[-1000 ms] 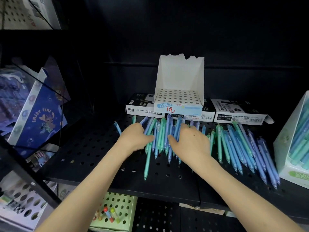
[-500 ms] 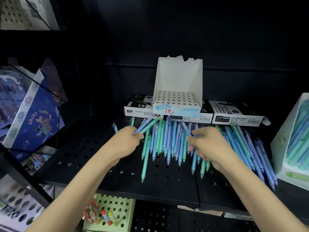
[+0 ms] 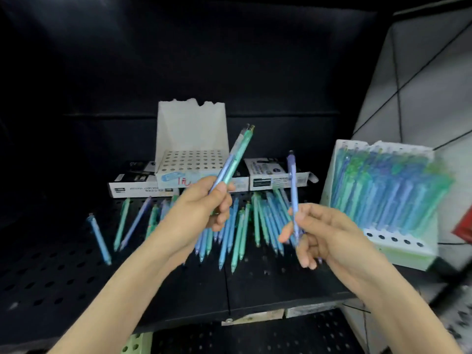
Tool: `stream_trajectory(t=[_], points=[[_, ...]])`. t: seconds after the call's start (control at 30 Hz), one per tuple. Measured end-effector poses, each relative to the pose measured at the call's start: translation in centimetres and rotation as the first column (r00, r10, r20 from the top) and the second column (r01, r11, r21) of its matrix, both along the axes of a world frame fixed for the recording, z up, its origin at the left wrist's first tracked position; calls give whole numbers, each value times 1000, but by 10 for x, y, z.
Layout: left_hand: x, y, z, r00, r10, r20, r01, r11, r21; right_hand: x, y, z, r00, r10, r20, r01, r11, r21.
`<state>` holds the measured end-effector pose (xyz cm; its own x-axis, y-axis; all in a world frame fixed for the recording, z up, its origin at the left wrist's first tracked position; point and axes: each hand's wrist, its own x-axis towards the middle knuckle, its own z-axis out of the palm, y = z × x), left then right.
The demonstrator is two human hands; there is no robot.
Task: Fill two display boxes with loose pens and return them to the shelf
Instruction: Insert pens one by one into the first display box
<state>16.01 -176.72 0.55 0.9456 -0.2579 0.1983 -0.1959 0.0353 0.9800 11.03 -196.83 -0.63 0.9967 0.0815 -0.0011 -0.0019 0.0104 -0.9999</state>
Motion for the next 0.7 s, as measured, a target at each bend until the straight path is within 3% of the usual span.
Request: stream_trajectory(t=[0.17, 0.33, 0.5, 0.7], points=[[9, -58, 1, 989, -149, -18, 145, 982, -122, -25, -35, 4, 973, -203, 110, 197, 978, 62], [12, -106, 4, 980, -200, -7, 195, 964, -178, -42, -73, 3, 776, -491, 396, 579, 803, -138], [12, -130, -1, 982, -190, 6, 189, 973, -133, -34, -91, -10, 663, -509, 549, 736, 579, -351], [9, -126, -12, 984, -171, 39, 173, 984, -40, -26, -93, -20, 698, -449, 558, 715, 473, -515]])
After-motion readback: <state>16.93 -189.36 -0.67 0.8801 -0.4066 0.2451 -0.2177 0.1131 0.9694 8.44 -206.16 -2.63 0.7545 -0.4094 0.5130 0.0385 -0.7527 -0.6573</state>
